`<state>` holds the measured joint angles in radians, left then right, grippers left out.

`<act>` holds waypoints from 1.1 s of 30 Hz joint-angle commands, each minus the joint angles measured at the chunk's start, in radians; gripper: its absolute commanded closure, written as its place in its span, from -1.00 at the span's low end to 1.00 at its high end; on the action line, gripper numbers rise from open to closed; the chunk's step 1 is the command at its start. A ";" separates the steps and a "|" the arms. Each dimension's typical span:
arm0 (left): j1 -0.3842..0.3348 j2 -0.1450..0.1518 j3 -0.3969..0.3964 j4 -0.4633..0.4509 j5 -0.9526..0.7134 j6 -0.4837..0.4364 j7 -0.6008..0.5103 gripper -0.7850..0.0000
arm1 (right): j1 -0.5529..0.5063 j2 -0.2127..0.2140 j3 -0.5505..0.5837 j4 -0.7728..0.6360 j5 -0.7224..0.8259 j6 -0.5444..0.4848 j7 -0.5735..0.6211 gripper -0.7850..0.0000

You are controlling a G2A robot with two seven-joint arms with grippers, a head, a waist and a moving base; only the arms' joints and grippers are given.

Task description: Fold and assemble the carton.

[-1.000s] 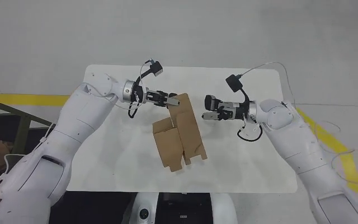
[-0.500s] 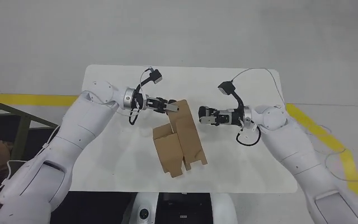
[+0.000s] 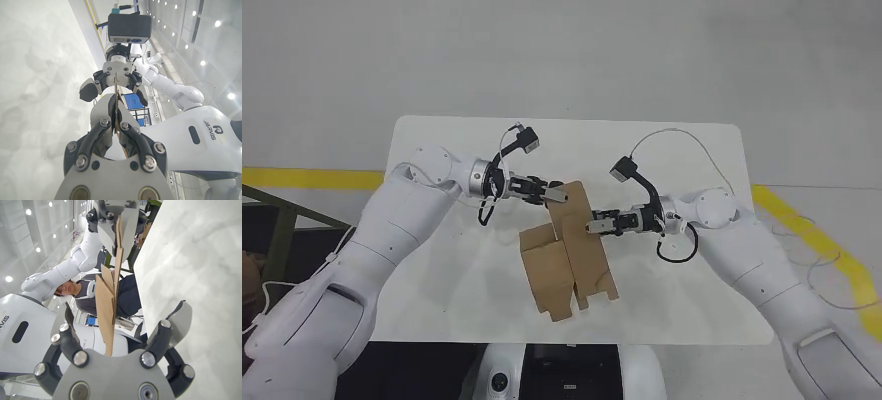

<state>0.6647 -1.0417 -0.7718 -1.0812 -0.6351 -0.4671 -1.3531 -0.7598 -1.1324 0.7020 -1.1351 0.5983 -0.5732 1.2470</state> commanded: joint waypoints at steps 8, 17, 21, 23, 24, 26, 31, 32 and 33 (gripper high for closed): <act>-0.016 -0.004 0.013 0.020 0.004 0.000 0.000 1.00 | 0.023 -0.004 -0.046 0.001 0.033 0.027 0.027 0.16; -0.026 -0.004 0.018 0.035 0.011 -0.003 0.003 1.00 | 0.039 -0.003 -0.079 -0.001 0.051 0.030 0.031 0.70; -0.027 -0.002 0.017 0.038 0.018 -0.009 0.009 1.00 | 0.046 -0.004 -0.092 0.000 0.062 0.033 0.033 1.00; -0.027 -0.002 0.018 0.038 0.023 -0.010 0.010 1.00 | 0.049 -0.005 -0.098 0.002 0.068 0.035 0.035 1.00; -0.027 -0.001 0.018 0.039 0.025 -0.010 0.010 1.00 | 0.050 -0.006 -0.100 0.004 0.072 0.036 0.037 1.00; -0.027 0.000 0.019 0.037 0.029 -0.009 0.009 1.00 | 0.052 -0.006 -0.104 0.007 0.081 0.039 0.039 1.00; -0.028 0.003 0.009 0.031 0.022 -0.017 0.017 -1.00 | 0.056 -0.008 -0.109 0.016 0.102 0.045 0.045 1.00; -0.029 0.005 0.004 0.029 0.023 -0.018 0.018 -1.00 | 0.056 -0.008 -0.109 0.018 0.107 0.046 0.046 1.00; -0.029 0.007 -0.002 0.026 0.022 -0.021 0.022 -1.00 | 0.055 -0.008 -0.109 0.021 0.111 0.047 0.047 1.00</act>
<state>0.6359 -1.0368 -0.7686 -1.0526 -0.6129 -0.4866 -1.3338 -0.7041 -1.1405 0.5930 -1.1158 0.7061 -0.5271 1.2933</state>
